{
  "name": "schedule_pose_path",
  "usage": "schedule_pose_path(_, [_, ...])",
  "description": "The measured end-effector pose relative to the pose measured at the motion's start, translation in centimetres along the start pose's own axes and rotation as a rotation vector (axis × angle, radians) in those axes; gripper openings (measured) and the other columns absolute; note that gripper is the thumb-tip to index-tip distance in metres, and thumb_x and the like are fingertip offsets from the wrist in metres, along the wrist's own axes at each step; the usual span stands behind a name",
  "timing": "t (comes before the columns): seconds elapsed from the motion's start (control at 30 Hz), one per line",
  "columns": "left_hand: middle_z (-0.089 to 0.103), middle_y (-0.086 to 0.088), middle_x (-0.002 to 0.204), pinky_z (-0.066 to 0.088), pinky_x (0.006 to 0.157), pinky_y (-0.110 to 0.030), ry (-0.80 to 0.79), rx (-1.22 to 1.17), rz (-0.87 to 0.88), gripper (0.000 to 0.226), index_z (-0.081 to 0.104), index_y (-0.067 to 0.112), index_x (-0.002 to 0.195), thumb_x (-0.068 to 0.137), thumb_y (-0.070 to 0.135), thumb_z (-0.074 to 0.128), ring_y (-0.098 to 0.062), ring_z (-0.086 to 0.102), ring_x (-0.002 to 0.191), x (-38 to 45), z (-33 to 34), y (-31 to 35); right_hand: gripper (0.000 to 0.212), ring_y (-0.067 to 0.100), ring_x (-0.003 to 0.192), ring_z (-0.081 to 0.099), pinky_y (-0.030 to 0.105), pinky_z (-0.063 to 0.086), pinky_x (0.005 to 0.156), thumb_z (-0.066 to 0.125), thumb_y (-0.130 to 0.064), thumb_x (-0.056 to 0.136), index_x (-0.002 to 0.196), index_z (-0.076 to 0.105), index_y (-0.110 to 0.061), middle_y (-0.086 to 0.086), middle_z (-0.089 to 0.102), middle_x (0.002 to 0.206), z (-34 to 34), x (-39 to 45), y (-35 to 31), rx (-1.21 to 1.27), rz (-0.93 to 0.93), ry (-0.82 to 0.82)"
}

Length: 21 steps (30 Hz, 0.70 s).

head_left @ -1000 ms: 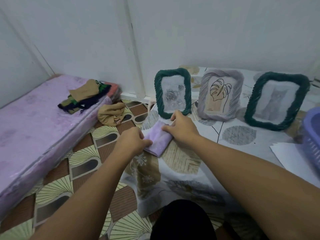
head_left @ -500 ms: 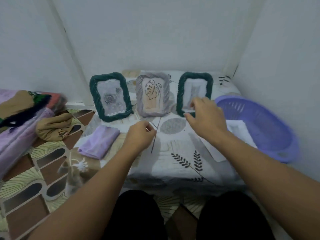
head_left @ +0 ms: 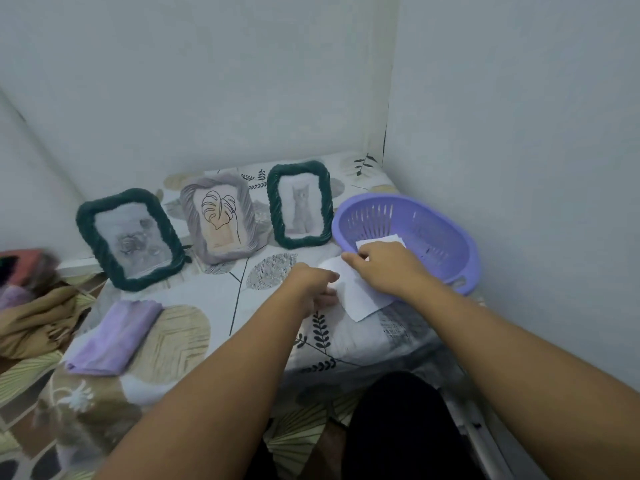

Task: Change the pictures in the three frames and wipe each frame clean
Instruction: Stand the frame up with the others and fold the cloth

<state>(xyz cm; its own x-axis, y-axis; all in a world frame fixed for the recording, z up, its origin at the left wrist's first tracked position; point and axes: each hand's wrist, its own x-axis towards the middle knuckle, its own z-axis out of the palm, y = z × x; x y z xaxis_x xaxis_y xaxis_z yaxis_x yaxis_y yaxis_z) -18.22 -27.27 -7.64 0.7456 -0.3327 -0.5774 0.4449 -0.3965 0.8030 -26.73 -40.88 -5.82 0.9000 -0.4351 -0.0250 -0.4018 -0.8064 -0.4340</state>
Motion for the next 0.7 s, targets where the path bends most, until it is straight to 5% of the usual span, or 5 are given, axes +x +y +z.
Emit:
schedule_pose_path(0.17, [0.068, -0.020, 0.116, 0.047, 0.036, -0.021, 0.015, -0.088, -0.043, 0.039, 0.048, 0.004, 0.132, 0.097, 0.005, 0.065, -0.022, 0.065, 0.070, 0.5, 1.3, 0.0, 0.057, 0.019, 0.080, 0.059, 0.033, 0.040, 0.060, 0.042, -0.062, 0.100, 0.084, 0.067, -0.013, 0.001, 0.065, 0.081, -0.1, 0.0, 0.2, 0.010, -0.009, 0.005])
schedule_pose_path(0.33, [0.055, -0.004, 0.075, 0.040, 0.050, -0.018, 0.002, -0.119, -0.126, 0.008, 0.058, 0.009, 0.103, 0.099, 0.012, 0.064, -0.011, 0.049, 0.060, 1.2, 2.6, 0.0, 0.059, 0.023, 0.080, 0.060, 0.037, 0.046, 0.067, 0.043, -0.061, 0.101, 0.085, 0.067, -0.010, 0.003, 0.065, 0.079, -0.2, 0.1, 0.2, 0.030, -0.026, -0.001])
schedule_pose_path(0.43, [0.050, -0.005, 0.068, 0.039, 0.045, -0.019, -0.012, -0.069, -0.084, 0.023, 0.054, 0.008, 0.078, 0.101, 0.008, 0.060, -0.014, 0.045, 0.056, 1.5, 3.5, 0.0, 0.056, 0.022, 0.080, 0.060, 0.035, 0.042, 0.064, 0.043, -0.060, 0.101, 0.081, 0.066, -0.012, 0.002, 0.064, 0.078, -0.3, 0.1, 0.3, 0.037, -0.034, 0.001])
schedule_pose_path(0.57, [0.064, -0.014, 0.081, 0.051, 0.052, -0.030, 0.007, -0.090, -0.025, 0.006, 0.065, 0.002, 0.098, 0.095, -0.003, 0.061, -0.025, 0.062, 0.067, 2.1, 4.6, 0.0, 0.057, 0.023, 0.077, 0.059, 0.034, 0.039, 0.059, 0.045, -0.059, 0.101, 0.076, 0.063, -0.011, 0.002, 0.060, 0.072, -0.3, 0.0, 0.5, 0.066, -0.037, 0.006])
schedule_pose_path(0.7, [0.070, -0.021, 0.102, 0.058, 0.070, -0.045, 0.028, -0.196, -0.069, 0.024, 0.064, -0.007, 0.120, 0.096, -0.004, 0.060, -0.033, 0.067, 0.084, 3.1, 4.7, -1.0, 0.055, 0.022, 0.078, 0.059, 0.034, 0.039, 0.061, 0.046, -0.060, 0.100, 0.075, 0.063, -0.014, 0.000, 0.061, 0.073, -0.4, 0.1, 0.5, 0.090, -0.025, -0.009])
